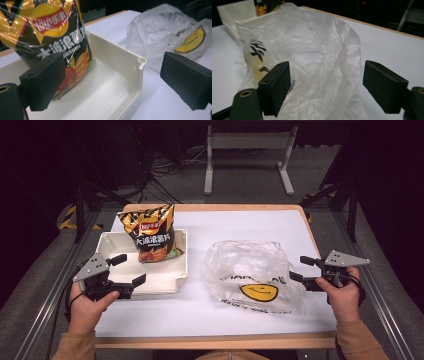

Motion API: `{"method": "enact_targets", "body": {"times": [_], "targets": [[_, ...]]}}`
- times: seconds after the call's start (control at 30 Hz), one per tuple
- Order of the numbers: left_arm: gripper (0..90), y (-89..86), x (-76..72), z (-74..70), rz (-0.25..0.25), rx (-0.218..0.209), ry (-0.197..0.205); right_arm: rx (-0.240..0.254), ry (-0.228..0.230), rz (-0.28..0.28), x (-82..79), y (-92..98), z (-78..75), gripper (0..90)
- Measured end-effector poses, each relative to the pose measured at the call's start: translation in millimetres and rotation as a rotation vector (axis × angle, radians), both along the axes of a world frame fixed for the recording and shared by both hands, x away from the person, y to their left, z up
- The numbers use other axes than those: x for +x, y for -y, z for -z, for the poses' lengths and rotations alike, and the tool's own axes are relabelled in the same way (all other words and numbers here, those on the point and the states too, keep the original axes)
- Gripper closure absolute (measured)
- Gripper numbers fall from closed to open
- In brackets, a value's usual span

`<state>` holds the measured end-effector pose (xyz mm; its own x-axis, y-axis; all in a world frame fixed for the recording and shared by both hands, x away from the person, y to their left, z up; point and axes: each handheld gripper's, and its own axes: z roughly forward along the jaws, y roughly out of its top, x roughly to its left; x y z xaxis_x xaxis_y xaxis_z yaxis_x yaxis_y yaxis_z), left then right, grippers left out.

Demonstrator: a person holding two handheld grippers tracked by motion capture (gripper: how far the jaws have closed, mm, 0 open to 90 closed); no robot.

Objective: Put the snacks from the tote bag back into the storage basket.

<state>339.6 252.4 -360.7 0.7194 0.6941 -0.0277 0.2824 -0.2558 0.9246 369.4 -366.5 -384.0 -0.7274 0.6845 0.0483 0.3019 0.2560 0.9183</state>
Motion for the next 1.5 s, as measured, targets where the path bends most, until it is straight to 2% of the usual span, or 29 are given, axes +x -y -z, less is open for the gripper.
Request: {"method": "enact_targets", "body": {"times": [0.2,0.33,0.43,0.47,0.57,0.8,0.87,1.03,1.13,1.17,1.23,1.27,1.5], "targets": [[7.3,3.0,-5.4,17.1,0.021,-0.021,-0.028,0.051,0.006,-0.055,0.0,1.5,-1.4,19.6],[7.3,3.3,-7.2,26.0,0.022,-0.021,-0.045,0.057,0.013,-0.079,-0.4,0.7,-1.7,18.3],[7.3,1.7,-8.4,34.0,0.017,-0.045,-0.059,0.057,0.02,-0.09,-0.7,0.0,-2.1,17.0],[7.3,0.4,-8.1,40.5,0.008,-0.051,-0.062,0.059,0.021,-0.093,-0.9,-0.1,-2.2,16.7],[7.0,-1.7,-7.5,51.4,-0.006,-0.034,-0.062,0.075,0.02,-0.11,-1.5,-0.2,-1.7,14.6],[8.4,-9.9,-7.7,64.7,-0.051,-0.075,-0.058,0.074,0.014,-0.124,-0.6,-0.7,2.7,11.1],[8.4,-14.7,-7.7,71.4,-0.082,-0.091,-0.051,0.083,0.003,-0.125,-0.6,0.3,7.1,8.9],[7.3,-16.3,-8.3,74.1,-0.078,-0.097,-0.049,0.086,0.0,-0.122,-0.2,1.5,10.1,7.5],[7.6,-15.6,-5.9,79.9,-0.103,-0.033,-0.046,0.086,-0.001,-0.132,-0.1,1.5,11.0,5.0],[7.6,-16.2,-5.2,81.8,-0.099,-0.043,-0.055,0.085,-0.007,-0.145,-0.3,1.6,11.3,4.0],[7.5,-16.4,-5.8,80.1,-0.099,-0.034,-0.046,0.093,-0.011,-0.165,-1.0,1.9,12.1,4.0],[7.4,-15.9,-6.3,79.4,-0.101,-0.034,-0.037,0.09,-0.012,-0.165,-1.2,2.1,12.4,4.0],[5.0,-16.1,-6.5,79.3,-0.083,-0.041,-0.05,0.103,-0.013,-0.151,-0.6,5.6,14.7,4.0]]}}
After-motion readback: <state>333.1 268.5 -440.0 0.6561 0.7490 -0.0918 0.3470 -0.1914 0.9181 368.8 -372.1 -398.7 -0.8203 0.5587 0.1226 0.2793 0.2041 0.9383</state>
